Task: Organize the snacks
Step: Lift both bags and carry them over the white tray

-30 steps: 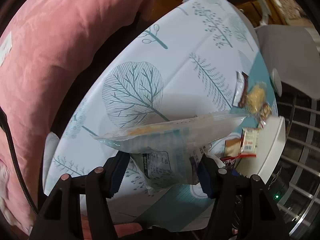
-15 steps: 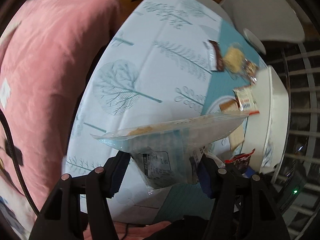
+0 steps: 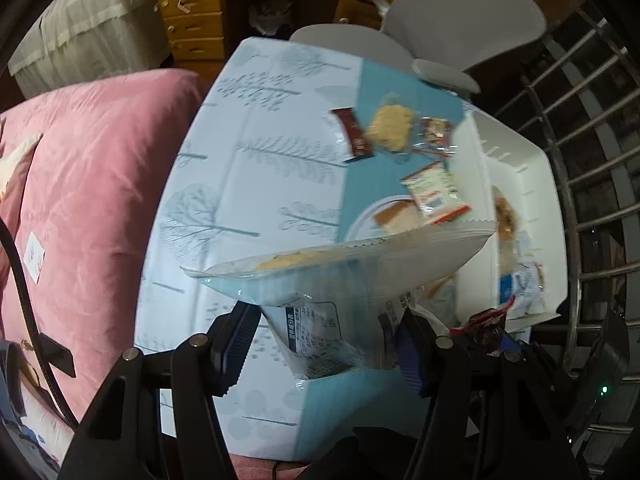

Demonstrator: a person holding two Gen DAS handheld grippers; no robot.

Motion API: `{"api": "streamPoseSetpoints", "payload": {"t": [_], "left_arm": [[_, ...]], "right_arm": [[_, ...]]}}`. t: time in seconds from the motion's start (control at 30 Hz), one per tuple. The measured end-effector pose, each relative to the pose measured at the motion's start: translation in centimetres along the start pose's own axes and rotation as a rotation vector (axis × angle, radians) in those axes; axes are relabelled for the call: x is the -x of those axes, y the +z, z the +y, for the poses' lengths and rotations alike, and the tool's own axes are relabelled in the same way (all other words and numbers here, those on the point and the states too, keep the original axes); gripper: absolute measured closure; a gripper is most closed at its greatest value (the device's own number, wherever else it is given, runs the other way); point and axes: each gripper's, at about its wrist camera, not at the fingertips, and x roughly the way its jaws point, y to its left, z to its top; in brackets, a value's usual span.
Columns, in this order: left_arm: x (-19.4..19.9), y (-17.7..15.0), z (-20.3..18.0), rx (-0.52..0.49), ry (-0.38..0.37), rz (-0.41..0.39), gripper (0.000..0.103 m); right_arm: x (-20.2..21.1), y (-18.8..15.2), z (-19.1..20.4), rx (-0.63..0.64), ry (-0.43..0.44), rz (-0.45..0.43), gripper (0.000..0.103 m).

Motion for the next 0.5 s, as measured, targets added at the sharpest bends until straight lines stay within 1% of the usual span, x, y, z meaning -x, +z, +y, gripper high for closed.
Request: {"api": "streamPoseSetpoints", "payload": {"t": [0.2,0.33,0.5], "left_arm": [[1.9,-0.9,-5.4,-0.057,0.012,-0.066,0.042],[2.9,-1.2,-9.1,-0.093,0.040,-0.114,0.042],[3.5,-1.2,-13.9,-0.155,0.036,-0.136,0.041]], "right_arm": [[1.6,0.2,-4.3,-0.034,0.050,-0.033,0.059],[3.0,0.1,-6.8,-0.017,0.057,-0.070,0.059],[4.3,0.1,-10.0,-0.011,0.057,-0.111,0.059]]}}
